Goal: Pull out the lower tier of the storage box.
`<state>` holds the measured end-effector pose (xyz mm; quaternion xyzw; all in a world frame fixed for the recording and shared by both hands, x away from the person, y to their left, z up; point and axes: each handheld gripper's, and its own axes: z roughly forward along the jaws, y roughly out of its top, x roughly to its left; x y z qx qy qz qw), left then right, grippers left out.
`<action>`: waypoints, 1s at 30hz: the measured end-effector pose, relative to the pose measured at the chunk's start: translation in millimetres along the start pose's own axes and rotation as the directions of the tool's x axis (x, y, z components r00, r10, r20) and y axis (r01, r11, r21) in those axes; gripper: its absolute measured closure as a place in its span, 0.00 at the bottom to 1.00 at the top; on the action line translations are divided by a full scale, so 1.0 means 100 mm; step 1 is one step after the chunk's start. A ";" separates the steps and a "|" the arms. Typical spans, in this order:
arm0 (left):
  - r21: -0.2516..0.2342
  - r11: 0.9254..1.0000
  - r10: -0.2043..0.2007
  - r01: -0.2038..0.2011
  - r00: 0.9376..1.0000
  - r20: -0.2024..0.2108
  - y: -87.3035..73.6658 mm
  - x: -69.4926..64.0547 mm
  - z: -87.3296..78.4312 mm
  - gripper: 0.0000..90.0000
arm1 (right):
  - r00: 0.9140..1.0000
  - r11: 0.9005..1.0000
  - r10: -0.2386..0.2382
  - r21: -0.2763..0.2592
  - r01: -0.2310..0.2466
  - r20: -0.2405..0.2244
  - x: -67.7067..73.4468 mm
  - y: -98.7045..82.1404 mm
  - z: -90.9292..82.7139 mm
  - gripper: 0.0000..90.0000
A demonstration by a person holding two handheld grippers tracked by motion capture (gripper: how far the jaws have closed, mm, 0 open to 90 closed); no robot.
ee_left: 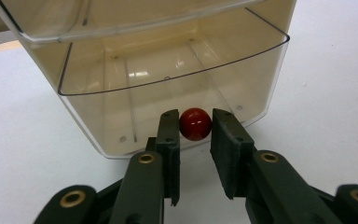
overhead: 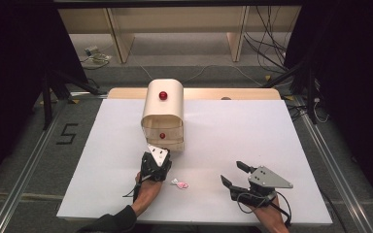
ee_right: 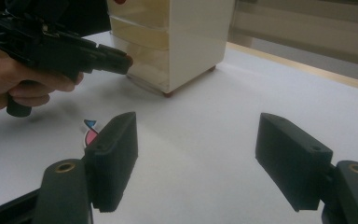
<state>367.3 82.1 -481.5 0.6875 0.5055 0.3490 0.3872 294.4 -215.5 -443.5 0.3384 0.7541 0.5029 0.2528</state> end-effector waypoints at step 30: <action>0.013 1.000 -0.002 0.002 1.000 0.002 -0.01 -0.01 -0.05 0.81 | 1.000 1.000 -0.004 -0.002 0.004 0.001 0.00 0.00 0.00 0.34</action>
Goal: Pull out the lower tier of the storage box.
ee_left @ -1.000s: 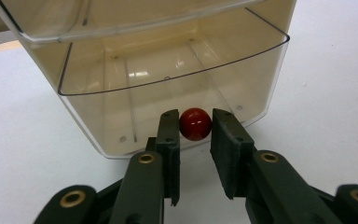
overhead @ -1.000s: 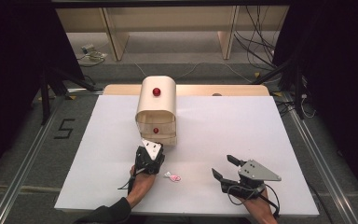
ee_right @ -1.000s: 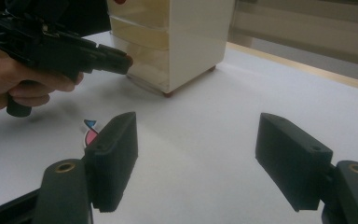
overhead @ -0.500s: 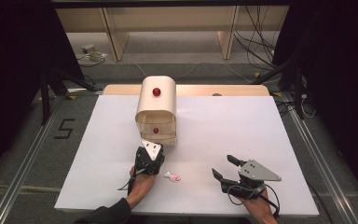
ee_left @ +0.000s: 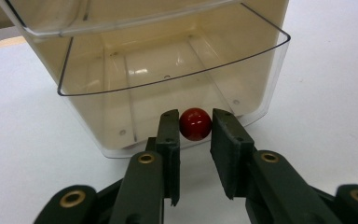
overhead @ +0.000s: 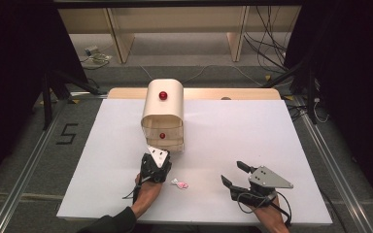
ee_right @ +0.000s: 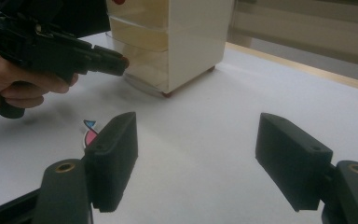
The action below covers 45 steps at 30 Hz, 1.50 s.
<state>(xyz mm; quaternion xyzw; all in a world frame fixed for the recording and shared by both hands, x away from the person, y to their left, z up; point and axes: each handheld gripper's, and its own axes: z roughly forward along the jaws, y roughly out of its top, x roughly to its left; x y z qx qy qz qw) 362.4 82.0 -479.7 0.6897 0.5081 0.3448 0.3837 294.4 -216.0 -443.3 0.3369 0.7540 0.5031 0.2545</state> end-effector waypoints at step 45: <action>0.032 0.999 -0.032 0.032 0.999 0.005 -0.01 0.00 0.02 0.79 | 1.000 1.000 -0.012 -0.004 0.012 0.002 0.01 0.00 0.01 0.34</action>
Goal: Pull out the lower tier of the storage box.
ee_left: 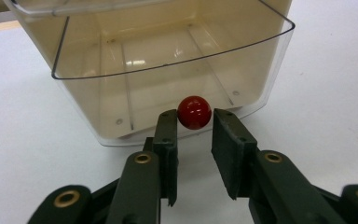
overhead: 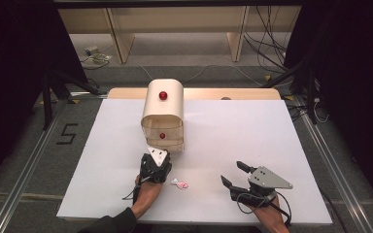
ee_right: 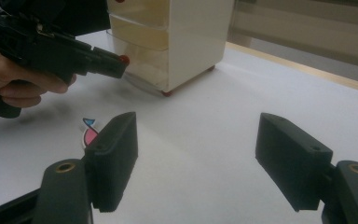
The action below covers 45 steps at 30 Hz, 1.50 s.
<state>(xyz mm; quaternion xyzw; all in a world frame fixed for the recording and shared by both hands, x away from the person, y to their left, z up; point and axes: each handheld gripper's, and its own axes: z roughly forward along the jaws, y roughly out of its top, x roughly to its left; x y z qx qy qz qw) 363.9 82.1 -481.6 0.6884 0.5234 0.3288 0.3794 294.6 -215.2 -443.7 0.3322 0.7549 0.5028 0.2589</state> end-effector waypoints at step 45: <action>-0.005 0.995 -0.095 0.095 0.995 -0.036 -0.02 -0.07 -0.03 0.81 | 1.000 1.000 0.004 0.003 -0.004 0.001 0.00 0.00 -0.01 0.34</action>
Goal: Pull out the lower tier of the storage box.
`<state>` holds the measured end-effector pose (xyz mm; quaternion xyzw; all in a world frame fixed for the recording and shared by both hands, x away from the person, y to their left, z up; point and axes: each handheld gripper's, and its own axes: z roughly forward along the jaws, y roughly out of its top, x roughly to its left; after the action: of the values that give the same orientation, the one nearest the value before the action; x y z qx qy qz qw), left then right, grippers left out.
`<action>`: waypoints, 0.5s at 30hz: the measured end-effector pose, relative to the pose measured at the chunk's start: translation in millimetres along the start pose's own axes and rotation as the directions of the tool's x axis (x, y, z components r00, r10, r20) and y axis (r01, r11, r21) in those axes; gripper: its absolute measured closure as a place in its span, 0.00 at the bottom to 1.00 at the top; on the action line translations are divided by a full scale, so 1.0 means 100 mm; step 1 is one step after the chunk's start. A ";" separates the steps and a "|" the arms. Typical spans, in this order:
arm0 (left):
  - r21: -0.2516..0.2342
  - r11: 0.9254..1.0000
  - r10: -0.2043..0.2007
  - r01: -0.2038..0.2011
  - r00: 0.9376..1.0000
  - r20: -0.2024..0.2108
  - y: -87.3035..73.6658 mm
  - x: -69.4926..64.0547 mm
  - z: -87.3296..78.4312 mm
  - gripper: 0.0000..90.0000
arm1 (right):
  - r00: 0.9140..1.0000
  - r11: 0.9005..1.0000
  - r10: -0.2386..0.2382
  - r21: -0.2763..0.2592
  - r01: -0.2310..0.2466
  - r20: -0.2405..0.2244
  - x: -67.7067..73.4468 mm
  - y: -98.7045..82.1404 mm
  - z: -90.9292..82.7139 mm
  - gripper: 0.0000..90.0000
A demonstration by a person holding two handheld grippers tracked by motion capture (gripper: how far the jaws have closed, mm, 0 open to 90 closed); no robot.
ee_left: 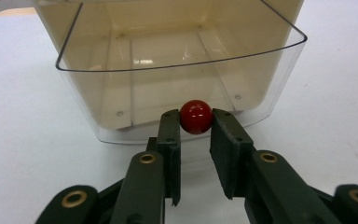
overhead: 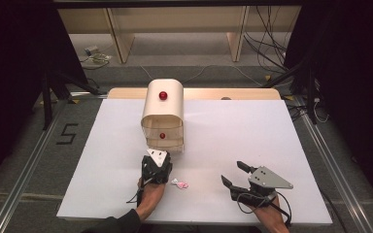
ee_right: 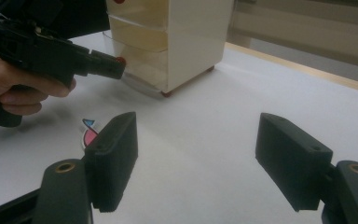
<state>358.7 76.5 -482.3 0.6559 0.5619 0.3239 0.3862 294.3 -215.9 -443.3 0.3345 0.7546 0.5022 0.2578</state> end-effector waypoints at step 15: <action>0.015 1.000 -0.022 0.022 1.000 0.011 -0.02 0.00 -0.07 0.81 | 1.000 1.000 0.000 -0.002 0.000 0.002 0.00 0.00 -0.01 0.34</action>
<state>351.9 77.7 -480.3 0.6544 0.5692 0.3118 0.3880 293.7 -216.5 -442.8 0.3348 0.7539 0.5027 0.2587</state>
